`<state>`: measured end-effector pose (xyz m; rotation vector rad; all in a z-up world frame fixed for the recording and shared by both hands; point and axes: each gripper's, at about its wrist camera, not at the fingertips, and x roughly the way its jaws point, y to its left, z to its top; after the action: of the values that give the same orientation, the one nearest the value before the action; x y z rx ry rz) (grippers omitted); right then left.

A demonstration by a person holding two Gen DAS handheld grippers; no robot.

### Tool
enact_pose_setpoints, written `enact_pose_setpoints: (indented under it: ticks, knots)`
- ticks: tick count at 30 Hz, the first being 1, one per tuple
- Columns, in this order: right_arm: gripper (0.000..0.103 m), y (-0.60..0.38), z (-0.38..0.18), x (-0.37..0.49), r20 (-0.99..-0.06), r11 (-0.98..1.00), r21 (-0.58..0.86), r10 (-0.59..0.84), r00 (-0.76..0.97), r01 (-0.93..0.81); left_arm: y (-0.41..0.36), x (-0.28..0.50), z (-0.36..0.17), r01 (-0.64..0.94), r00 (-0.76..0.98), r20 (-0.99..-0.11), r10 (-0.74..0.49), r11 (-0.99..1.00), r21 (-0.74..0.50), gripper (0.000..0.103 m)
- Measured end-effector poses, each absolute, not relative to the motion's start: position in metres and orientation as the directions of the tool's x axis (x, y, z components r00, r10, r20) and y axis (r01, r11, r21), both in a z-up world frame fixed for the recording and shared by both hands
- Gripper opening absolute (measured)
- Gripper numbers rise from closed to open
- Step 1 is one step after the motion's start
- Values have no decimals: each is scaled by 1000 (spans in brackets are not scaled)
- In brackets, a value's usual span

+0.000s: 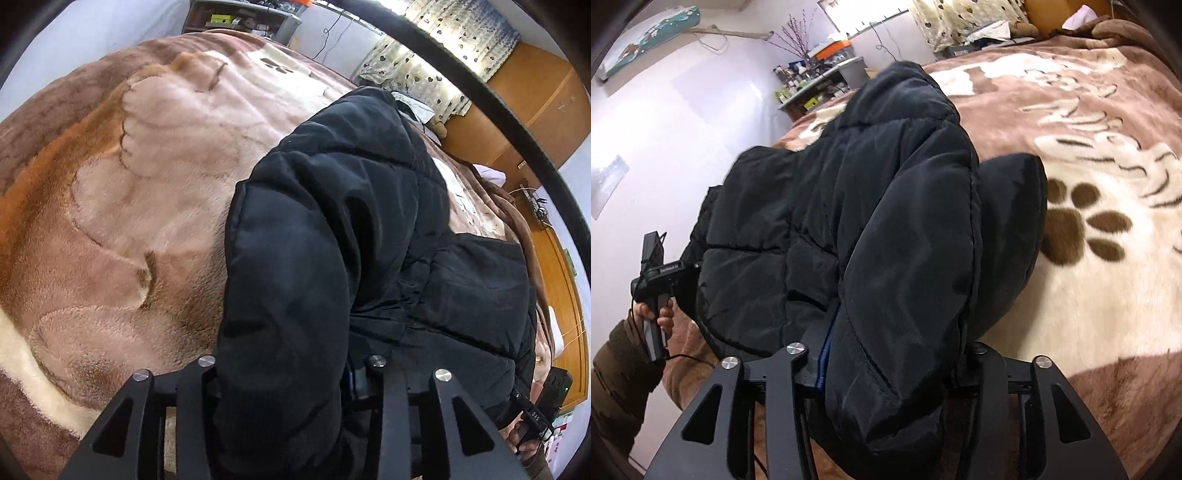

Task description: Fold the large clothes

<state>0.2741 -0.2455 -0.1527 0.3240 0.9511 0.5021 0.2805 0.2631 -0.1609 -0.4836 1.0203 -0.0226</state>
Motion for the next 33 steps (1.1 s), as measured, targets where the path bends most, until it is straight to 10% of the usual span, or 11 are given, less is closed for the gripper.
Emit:
enact_pose_setpoints:
  ticks: [9,33]
  knots:
    - [61,-251,-156,272,-715,842,505,530,456,-187,268,283,-172,-239,508,-834,-214,896,-375,62]
    - [69,-219,-76,209,-721,952,218,306,621,-216,249,223,-106,-183,585,-795,-161,929,-323,64]
